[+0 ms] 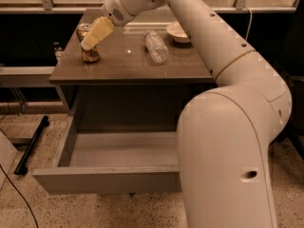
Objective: Place orange can into top drawer
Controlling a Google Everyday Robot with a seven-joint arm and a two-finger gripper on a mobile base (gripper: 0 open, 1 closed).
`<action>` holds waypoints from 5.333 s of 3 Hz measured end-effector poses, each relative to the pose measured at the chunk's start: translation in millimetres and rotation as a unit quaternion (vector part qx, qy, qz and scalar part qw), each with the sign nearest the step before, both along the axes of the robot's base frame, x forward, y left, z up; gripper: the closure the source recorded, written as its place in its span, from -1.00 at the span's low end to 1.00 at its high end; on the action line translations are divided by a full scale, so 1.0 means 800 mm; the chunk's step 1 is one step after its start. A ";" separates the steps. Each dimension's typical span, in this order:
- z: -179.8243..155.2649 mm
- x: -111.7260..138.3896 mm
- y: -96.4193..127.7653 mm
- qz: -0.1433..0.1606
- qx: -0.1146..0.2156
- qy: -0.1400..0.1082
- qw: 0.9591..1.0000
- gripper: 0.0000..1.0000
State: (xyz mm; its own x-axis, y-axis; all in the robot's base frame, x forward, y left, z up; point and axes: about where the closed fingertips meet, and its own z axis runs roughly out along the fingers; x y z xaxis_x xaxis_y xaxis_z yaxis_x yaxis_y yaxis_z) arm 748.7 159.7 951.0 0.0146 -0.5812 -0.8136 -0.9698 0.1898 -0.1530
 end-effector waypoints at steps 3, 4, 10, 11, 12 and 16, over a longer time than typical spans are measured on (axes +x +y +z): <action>-0.027 0.003 0.023 -0.036 0.048 0.024 0.998 -1.00; -0.050 0.020 0.038 -0.057 0.082 0.030 0.995 -1.00; -0.002 -0.048 -0.019 -0.128 0.178 0.013 0.976 1.00; 0.000 -0.130 -0.040 -0.140 0.166 0.034 0.976 1.00; -0.045 -0.202 -0.046 -0.145 0.158 0.074 0.974 1.00; -0.232 -0.265 -0.065 -0.117 0.209 0.106 0.965 1.00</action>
Offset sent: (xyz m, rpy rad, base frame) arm -0.0012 0.0051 -0.0116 0.0686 0.0277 -0.0732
